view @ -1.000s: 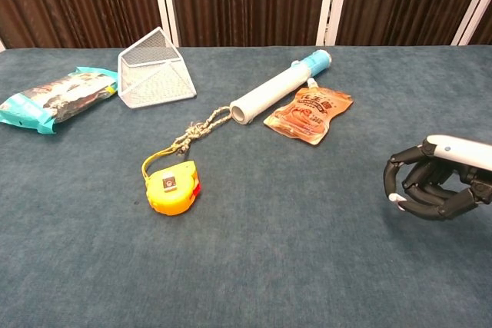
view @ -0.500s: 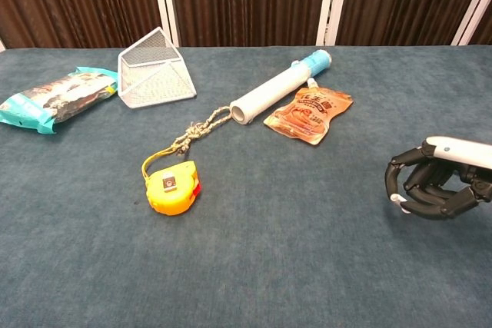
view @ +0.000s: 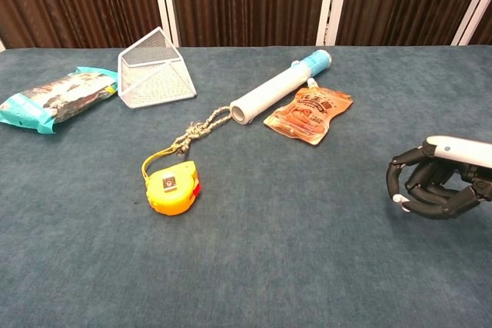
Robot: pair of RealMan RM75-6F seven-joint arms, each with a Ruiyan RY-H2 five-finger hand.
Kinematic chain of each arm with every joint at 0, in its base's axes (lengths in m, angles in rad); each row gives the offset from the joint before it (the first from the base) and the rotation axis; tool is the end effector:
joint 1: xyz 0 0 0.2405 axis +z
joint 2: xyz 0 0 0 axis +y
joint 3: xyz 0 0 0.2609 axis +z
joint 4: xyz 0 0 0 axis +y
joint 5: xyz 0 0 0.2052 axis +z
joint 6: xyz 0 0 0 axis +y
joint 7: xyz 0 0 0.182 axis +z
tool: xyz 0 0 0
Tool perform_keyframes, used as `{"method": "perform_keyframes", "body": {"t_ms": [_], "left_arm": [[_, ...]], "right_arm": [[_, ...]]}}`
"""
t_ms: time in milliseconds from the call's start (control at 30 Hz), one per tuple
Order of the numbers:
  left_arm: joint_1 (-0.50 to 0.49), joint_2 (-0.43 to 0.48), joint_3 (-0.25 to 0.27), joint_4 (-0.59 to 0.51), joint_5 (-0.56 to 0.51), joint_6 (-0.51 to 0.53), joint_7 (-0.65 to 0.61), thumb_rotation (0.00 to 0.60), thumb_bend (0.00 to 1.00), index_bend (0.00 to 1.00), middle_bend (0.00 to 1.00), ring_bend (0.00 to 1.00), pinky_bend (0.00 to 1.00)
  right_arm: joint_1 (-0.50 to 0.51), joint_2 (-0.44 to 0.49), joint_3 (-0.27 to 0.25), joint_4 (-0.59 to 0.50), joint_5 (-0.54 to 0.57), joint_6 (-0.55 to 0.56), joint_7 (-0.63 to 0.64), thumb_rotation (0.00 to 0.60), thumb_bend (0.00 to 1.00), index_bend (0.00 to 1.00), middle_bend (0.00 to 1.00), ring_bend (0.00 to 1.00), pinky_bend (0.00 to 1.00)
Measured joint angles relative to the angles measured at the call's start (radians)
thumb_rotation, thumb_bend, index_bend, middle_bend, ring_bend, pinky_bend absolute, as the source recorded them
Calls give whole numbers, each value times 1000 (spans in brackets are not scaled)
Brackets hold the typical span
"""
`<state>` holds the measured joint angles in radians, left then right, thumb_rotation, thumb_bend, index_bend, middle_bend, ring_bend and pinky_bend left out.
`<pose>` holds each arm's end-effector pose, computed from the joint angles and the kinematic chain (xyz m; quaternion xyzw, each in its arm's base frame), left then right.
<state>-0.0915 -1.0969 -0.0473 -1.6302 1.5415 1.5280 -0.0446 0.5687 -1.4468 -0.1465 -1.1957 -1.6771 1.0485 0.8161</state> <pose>-0.2999 0.2199 0.1746 -0.5922 -0.3768 -0.4229 0.5731 -0.2658 -0.3052 -0.0149 0.6763 -0.5860 0.3903 0.2165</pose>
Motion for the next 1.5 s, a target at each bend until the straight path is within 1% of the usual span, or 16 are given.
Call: {"method": "perform_keyframes", "body": {"t_ms": [367,1000,1433,1500], "left_arm": [[0,-1,1,-1,-1,0,2,600,495,447,487,485,563],[1,0,0,-1,-1,1,2,600,495,447,487,485,563],[0,0,0,-1,0,2,2,600,496,447,488,485,563],[0,0,-1,-1,-1,1,2,600,496,447,488,485,564]], "right_arm": [[10,17,-5,-22,2,-17,-3,600,542,594,944,1000,975],[11,34,-10,-40,9,-34,-65,600,542,583,944,1000,976],[14,46,-16,-55,9,-52,-118,600,540,467,944,1000,979],[14,48,-16,-57,11,-55,-124,600,525,444,944,1000,979]]}}
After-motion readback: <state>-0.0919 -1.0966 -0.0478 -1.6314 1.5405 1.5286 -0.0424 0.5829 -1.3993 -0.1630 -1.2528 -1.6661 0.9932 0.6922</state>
